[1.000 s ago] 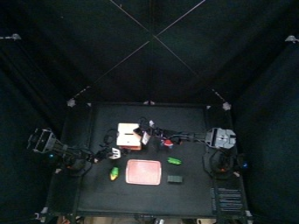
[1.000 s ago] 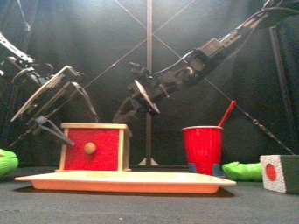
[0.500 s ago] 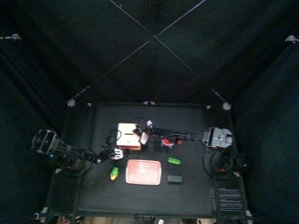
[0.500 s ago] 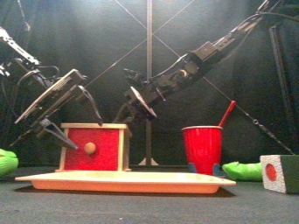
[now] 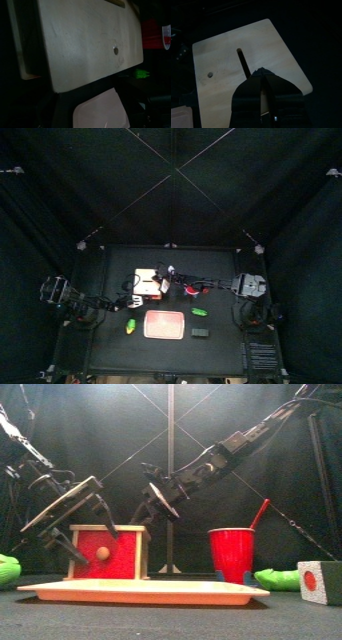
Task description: Grab drawer handle
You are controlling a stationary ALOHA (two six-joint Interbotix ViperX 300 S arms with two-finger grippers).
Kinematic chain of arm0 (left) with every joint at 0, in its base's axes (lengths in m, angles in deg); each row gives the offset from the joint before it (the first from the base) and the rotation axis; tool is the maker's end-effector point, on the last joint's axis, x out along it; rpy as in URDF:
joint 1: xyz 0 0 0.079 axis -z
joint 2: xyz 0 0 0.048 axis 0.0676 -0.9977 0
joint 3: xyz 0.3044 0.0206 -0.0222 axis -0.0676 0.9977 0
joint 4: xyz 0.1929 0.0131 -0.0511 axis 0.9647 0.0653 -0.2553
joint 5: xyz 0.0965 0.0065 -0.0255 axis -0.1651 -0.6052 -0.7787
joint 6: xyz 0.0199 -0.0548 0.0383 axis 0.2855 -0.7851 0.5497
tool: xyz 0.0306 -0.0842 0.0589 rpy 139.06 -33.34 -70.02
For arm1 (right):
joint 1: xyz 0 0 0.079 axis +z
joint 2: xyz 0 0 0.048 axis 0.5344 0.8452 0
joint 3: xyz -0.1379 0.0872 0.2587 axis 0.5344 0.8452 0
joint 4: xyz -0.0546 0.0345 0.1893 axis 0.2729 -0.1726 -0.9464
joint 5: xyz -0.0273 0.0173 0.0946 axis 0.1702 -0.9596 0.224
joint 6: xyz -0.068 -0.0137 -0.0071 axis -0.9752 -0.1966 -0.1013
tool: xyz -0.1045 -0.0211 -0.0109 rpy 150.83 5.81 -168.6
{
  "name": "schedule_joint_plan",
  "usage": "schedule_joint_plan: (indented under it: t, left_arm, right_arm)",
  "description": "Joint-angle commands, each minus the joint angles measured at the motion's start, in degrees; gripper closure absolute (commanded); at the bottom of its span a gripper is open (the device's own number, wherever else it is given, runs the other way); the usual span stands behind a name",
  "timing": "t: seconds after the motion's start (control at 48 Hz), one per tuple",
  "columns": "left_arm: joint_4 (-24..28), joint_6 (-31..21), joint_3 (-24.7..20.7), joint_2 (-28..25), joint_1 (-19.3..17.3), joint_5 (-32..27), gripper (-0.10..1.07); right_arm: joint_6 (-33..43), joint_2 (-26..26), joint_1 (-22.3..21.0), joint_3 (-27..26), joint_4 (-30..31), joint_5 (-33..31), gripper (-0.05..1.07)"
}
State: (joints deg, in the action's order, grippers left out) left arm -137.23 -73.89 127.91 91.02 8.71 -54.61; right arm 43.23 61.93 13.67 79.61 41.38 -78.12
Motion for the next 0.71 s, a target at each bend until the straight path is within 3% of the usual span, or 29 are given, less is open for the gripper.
schedule_joint_plan:
  t: [0.0, 0.438, 0.688]
  left_arm:
    - [-0.3, 0.1, -1.8, 0.1, -1.4, -1.7, -0.03]
    - [-0.2, 0.1, -2.7, -1.4, -5.2, -5.6, -0.02]
    - [-0.1, 0.1, -2.9, -1.4, -5.6, -5.6, 0.19]
  right_arm:
    - [-0.1, -1.3, 0.0, -0.6, 0.0, -0.3, 1.01]
    - [-0.1, -1.3, -0.1, -0.4, 0.0, -1.4, 1.01]
    - [-0.1, -1.4, -0.1, -0.4, 0.0, -1.4, 1.01]
